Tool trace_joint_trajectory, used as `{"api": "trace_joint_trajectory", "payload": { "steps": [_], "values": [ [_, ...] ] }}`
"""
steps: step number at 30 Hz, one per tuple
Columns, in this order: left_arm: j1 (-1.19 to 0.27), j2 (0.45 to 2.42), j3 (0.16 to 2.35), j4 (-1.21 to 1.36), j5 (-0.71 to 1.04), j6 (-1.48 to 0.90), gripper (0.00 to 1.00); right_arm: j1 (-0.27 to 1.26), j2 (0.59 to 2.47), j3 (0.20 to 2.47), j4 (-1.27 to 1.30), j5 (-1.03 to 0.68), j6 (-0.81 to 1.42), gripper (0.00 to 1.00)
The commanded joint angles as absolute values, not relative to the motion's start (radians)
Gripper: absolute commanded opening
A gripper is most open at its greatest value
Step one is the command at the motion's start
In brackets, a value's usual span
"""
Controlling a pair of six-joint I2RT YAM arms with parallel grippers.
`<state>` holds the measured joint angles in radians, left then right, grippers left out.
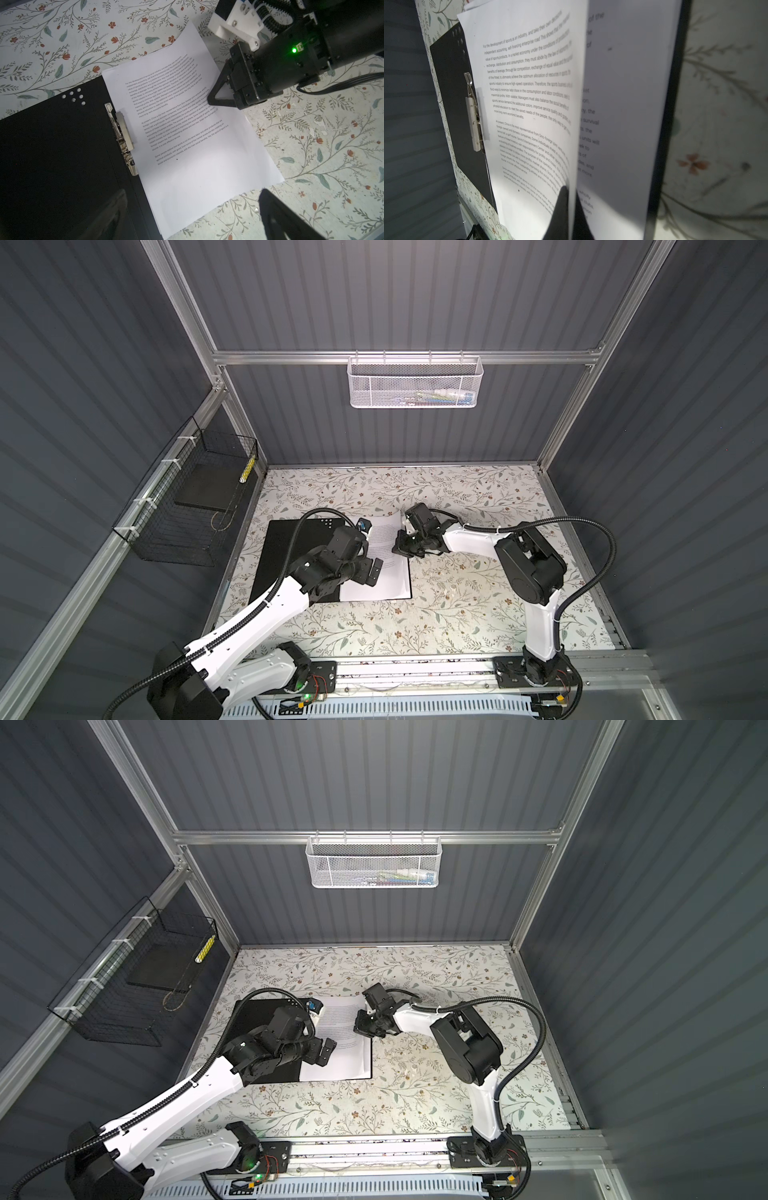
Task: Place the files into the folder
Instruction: 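Hold the sheet edge down on the folder stack with the right gripper, then keep pressing the printed sheet flat on the stack with the right gripper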
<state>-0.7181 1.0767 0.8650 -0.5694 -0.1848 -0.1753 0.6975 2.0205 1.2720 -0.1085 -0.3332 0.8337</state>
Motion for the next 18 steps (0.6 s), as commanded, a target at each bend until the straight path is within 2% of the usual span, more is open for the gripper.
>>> {"api": "trace_joint_trajectory", "payload": {
  "steps": [1, 18],
  "values": [
    [-0.709, 1.084, 0.898, -0.588, -0.167, -0.184, 1.0, 0.704, 2.037, 1.296, -0.126, -0.31, 0.847, 0.0],
    [-0.699, 1.087, 0.898, -0.584, -0.147, -0.186, 1.0, 0.712, 2.049, 1.313, -0.125, -0.325, 0.844, 0.0]
  ]
}}
